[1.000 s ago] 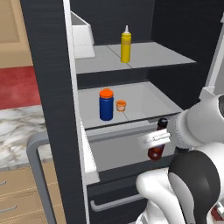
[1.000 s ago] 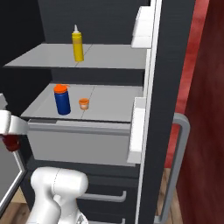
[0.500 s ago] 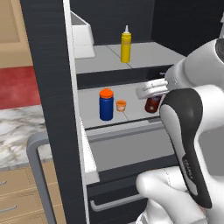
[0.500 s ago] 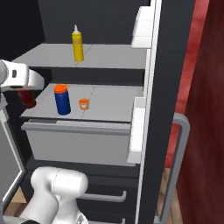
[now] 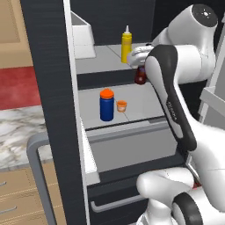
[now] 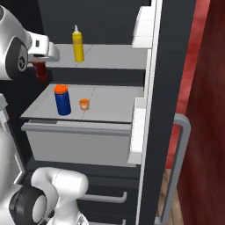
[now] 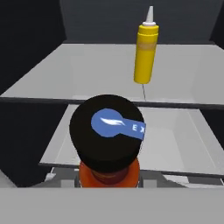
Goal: Place the condiment bottle and mustard from the counter to the top shelf of the fridge. If the existing items in the fridge are on the top shelf, move them to other shelves.
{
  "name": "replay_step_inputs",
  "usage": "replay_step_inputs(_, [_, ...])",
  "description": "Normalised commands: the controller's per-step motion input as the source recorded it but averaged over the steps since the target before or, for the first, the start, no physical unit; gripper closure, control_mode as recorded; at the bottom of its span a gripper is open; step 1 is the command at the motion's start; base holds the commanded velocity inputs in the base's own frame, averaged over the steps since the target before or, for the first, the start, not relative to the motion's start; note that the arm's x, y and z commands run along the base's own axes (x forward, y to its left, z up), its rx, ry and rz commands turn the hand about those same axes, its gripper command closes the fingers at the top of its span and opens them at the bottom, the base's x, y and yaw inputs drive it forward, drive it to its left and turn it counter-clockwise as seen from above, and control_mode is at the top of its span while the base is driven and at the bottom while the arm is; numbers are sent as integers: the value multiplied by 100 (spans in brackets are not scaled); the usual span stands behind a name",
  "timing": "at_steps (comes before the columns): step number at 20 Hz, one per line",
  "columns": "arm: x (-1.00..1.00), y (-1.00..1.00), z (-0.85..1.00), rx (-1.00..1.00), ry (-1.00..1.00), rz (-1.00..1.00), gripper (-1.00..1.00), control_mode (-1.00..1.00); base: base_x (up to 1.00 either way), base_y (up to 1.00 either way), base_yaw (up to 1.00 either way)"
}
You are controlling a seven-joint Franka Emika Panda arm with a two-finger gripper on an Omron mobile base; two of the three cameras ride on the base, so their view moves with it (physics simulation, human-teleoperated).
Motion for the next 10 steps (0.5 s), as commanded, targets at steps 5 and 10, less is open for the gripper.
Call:
replay_step_inputs(5, [82, 30, 0, 12, -3, 3, 100, -100, 0, 0, 0])
replay_step_inputs(10, [82, 55, 2, -3, -2, 2, 100, -100, 0, 0, 0])
